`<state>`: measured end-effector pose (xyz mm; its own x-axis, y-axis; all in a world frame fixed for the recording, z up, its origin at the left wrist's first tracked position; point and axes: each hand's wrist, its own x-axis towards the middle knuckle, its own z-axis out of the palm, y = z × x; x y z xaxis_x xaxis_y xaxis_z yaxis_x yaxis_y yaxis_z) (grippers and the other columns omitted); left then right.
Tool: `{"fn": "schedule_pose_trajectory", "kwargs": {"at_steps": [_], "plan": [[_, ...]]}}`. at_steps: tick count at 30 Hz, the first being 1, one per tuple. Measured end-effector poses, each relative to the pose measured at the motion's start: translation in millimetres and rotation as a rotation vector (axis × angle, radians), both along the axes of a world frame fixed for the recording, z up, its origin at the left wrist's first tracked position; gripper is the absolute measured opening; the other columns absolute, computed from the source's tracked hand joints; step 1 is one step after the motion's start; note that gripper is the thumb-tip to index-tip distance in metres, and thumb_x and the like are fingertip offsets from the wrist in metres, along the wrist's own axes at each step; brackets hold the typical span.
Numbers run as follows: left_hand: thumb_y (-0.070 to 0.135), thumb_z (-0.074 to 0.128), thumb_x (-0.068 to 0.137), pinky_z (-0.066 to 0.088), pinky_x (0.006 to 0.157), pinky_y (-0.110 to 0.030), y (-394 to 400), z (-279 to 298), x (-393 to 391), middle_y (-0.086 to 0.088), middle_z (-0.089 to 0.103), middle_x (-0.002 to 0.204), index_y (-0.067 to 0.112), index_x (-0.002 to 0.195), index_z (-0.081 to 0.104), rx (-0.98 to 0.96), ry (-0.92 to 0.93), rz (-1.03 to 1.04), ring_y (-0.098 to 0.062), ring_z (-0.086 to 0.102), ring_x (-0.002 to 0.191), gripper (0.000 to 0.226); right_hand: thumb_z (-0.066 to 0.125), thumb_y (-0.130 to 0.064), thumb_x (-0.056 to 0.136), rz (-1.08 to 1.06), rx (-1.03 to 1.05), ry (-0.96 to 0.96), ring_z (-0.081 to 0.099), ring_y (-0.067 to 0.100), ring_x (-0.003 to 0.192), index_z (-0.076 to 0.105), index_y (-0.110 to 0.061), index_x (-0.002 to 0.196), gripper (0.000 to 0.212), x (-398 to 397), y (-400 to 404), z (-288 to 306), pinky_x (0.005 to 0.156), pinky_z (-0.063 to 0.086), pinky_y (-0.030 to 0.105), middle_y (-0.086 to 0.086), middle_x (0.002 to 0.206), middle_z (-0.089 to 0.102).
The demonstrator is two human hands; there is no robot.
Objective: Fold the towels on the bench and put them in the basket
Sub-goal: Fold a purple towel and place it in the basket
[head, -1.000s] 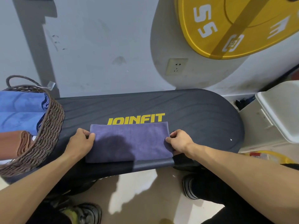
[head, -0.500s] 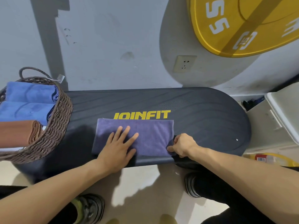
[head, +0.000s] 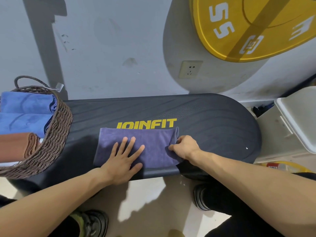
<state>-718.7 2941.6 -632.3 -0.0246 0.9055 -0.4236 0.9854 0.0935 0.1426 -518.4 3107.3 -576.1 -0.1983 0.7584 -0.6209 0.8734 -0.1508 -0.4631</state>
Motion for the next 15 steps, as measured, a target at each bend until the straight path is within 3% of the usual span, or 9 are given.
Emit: {"fn": "schedule_pose_trajectory", "kwargs": {"at_steps": [2,3,5,7,9,11,15], "plan": [[0.059,0.03,0.097,0.007,0.121,-0.05,11.3,14.7,-4.9,-0.004,-0.013,0.165,0.04,0.156,0.0,-0.035,-0.025,0.022,-0.031,-0.013,0.151,0.068,0.071,-0.023,0.081,0.046,0.04,0.056,0.07,0.027,0.079,0.058,-0.018,0.071,0.017,-11.8,-3.0,6.9,0.058,0.054,0.031,0.006,0.081,0.069],[0.052,0.039,0.097,0.025,0.117,-0.047,18.8,25.2,-6.8,-0.005,0.012,0.165,0.037,0.153,0.025,-0.012,-0.033,0.053,-0.031,0.012,0.151,0.06,0.069,-0.018,0.081,0.048,0.019,0.114,0.072,0.03,0.075,0.055,-0.018,0.07,0.018,-18.5,-6.4,10.6,0.057,0.058,0.034,0.01,0.082,0.071],[0.032,0.046,0.097,0.048,0.094,-0.039,36.9,50.3,-8.9,-0.006,0.062,0.13,0.02,0.12,0.063,0.084,-0.247,0.265,-0.026,0.057,0.119,0.031,0.068,-0.012,0.08,0.017,-0.051,0.252,0.072,0.032,0.067,0.051,-0.018,0.08,0.019,-32.5,-17.1,18.1,0.049,0.057,0.034,0.015,0.086,0.071],[0.023,0.046,0.099,0.053,0.075,-0.037,52.6,74.5,-7.3,-0.009,0.066,0.094,0.007,0.095,0.063,0.032,-0.734,0.646,-0.024,0.064,0.086,0.023,0.07,-0.008,0.081,0.007,-0.1,0.367,0.069,0.027,0.062,0.048,-0.018,0.09,0.025,-45.0,-30.1,25.0,0.048,0.057,0.035,0.011,0.085,0.067],[0.04,0.047,0.099,0.057,0.068,-0.034,59.2,91.5,-9.1,-0.008,0.07,0.092,0.014,0.096,0.064,-0.135,-1.159,0.873,-0.022,0.067,0.079,0.032,0.073,-0.007,0.081,0.038,-0.129,0.474,0.063,0.017,0.055,0.049,-0.018,0.093,0.029,-56.0,-41.9,32.4,0.049,0.058,0.035,0.003,0.076,0.061],[0.051,0.053,0.094,0.057,0.069,-0.034,58.5,101.1,-11.7,-0.007,0.073,0.094,0.017,0.094,0.067,-0.194,-1.299,0.815,-0.021,0.069,0.078,0.037,0.077,-0.007,0.079,0.076,-0.154,0.575,0.061,0.013,0.055,0.053,-0.014,0.097,0.031,-64.6,-50.7,40.0,0.049,0.058,0.034,-0.001,0.069,0.055],[0.021,0.07,0.09,0.054,0.059,-0.03,50.4,98.1,-16.0,-0.01,0.074,0.086,0.009,0.094,0.069,0.005,-1.258,0.91,-0.019,0.067,0.07,0.012,0.074,0.003,0.078,0.114,-0.223,0.664,0.065,0.017,0.067,0.061,-0.008,0.104,0.031,-75.5,-57.1,49.8,0.061,0.062,0.038,-0.001,0.069,0.058]]}}
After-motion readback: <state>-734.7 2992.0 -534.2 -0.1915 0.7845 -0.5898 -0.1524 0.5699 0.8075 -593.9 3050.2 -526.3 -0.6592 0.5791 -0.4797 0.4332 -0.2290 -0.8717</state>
